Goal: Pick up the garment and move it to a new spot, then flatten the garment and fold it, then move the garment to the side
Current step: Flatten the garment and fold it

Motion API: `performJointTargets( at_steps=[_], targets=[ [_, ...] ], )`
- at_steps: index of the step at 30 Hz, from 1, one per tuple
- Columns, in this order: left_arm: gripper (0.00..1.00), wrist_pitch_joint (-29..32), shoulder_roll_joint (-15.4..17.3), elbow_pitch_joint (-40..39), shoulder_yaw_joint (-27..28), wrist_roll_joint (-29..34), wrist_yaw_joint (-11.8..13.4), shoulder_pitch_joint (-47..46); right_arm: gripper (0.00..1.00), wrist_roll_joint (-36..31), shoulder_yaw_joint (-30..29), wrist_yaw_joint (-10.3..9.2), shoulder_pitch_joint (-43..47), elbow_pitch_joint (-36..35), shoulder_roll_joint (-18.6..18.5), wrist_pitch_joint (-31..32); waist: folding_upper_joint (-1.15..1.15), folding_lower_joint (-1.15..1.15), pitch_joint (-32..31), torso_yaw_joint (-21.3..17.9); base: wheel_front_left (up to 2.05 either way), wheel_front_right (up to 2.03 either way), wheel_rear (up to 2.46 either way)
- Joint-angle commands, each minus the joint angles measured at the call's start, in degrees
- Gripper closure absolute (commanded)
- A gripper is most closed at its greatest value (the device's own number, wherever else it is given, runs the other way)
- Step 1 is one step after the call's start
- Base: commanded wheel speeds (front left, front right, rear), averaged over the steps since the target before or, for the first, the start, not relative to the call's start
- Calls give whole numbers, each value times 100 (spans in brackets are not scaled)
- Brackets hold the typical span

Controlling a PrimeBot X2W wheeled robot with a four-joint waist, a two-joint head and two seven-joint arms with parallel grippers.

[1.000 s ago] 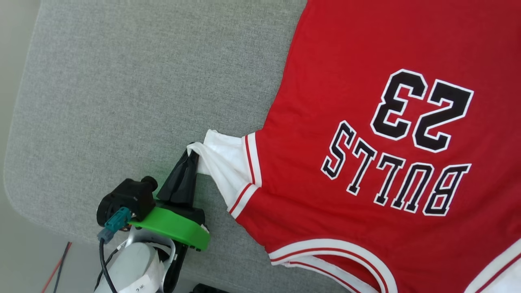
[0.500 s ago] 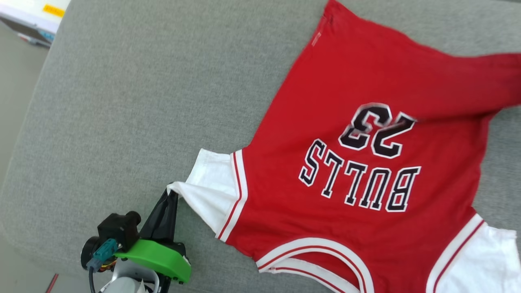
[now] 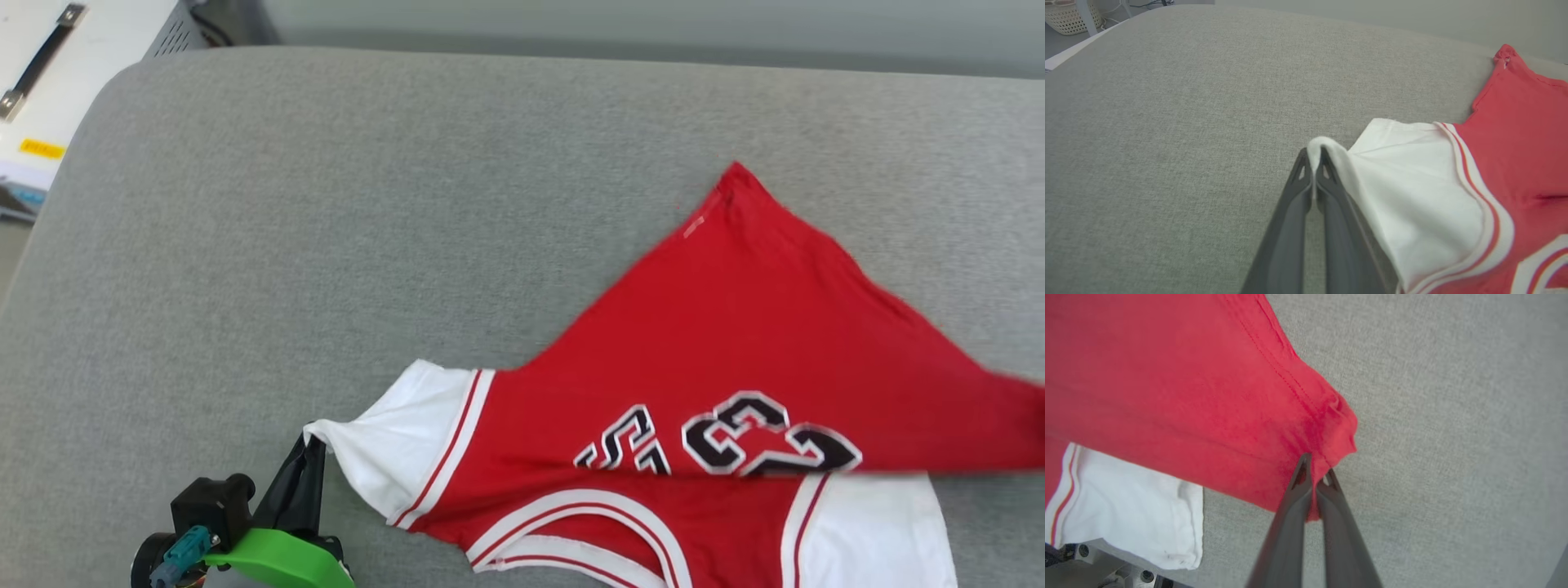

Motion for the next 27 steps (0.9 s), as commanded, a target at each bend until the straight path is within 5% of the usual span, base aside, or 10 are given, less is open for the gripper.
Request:
performJointTargets(
  at_steps=[1,8,14,15,16,27],
  targets=[
    [100,23,58,-30,44,-72,48,87,100,25,-93,-4,331,-48,19,-27,0,1,-227,-247,0,0,0],
    [100,72,111,-26,-20,-60,26,72,100,-37,-420,-4,1890,-28,588,36,0,1,-242,-270,0,0,0],
    [100,83,143,22,-34,-76,20,39,100,-344,-757,-4,2151,101,1297,-229,0,1,-255,-271,0,0,0],
    [100,83,148,30,-32,-80,21,43,38,-373,-866,-4,2124,103,1372,-302,0,1,-268,-274,0,0,0],
    [100,82,155,40,-30,-83,26,49,0,-437,-995,-4,2081,72,1417,-384,0,1,-292,-278,0,0,0],
    [100,77,188,-44,-66,-77,62,59,0,-764,-2286,-4,1479,-1266,1302,-586,0,1,-318,-242,0,0,0]
  ],
)
